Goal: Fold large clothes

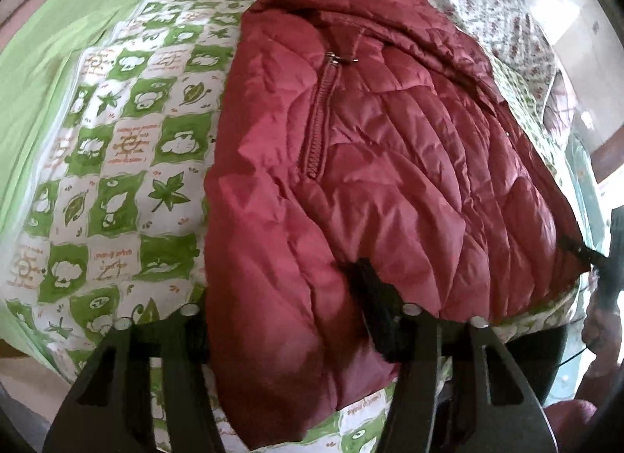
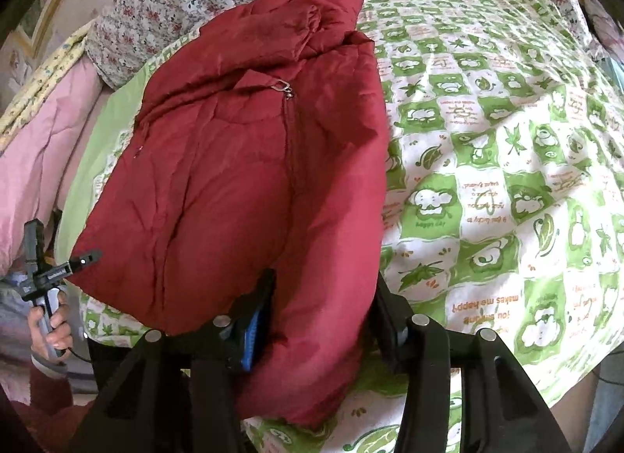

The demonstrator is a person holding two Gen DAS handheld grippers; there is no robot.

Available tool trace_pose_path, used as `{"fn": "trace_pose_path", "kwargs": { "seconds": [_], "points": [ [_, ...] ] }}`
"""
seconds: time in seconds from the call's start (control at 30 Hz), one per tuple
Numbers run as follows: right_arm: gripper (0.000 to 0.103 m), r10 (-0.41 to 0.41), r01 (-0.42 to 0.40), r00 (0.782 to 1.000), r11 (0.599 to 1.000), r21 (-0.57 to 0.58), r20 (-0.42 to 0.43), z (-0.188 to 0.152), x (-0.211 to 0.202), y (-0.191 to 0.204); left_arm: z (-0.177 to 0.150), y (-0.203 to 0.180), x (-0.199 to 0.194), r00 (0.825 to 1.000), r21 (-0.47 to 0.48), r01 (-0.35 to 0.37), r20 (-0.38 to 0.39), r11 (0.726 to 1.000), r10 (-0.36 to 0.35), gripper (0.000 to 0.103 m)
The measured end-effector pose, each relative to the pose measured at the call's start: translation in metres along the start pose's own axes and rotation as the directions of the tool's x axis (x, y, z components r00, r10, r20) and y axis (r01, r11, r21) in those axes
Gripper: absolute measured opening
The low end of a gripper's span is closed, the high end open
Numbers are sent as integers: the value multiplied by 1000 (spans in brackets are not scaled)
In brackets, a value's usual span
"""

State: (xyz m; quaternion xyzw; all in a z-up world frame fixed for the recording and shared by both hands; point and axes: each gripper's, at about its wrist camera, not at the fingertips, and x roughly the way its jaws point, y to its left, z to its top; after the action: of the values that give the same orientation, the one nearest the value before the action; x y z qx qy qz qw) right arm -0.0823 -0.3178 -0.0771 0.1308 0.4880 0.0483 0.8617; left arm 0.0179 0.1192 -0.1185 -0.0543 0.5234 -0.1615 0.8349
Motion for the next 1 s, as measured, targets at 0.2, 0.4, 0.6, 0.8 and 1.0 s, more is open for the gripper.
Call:
{"fn": "trace_pose_path", "kwargs": {
  "seconds": [0.2, 0.4, 0.6, 0.8, 1.0],
  "points": [
    [35, 48, -47, 999, 998, -36, 25, -2, -4, 5, 0, -7, -3, 1000, 21, 20, 20, 1000, -20, 26],
    [27, 139, -139, 987, 990, 1, 78, -1, -13, -3, 3, -10, -15, 997, 18, 44, 67, 999, -46, 20],
    [25, 241, -246, 958, 969, 16, 153, 7, -28, -3, 11, -18, -41, 986, 32, 79, 146, 996, -83, 18],
    [24, 285, -292, 940, 956, 10, 185, 20, -38, -3, 25, -21, -61, 970, 36, 103, 216, 994, -109, 18],
    [24, 314, -323, 919, 946, 0, 237, 35, -50, -4, 44, -27, -76, 952, 41, 127, 276, 991, -133, 18]
  ]
}}
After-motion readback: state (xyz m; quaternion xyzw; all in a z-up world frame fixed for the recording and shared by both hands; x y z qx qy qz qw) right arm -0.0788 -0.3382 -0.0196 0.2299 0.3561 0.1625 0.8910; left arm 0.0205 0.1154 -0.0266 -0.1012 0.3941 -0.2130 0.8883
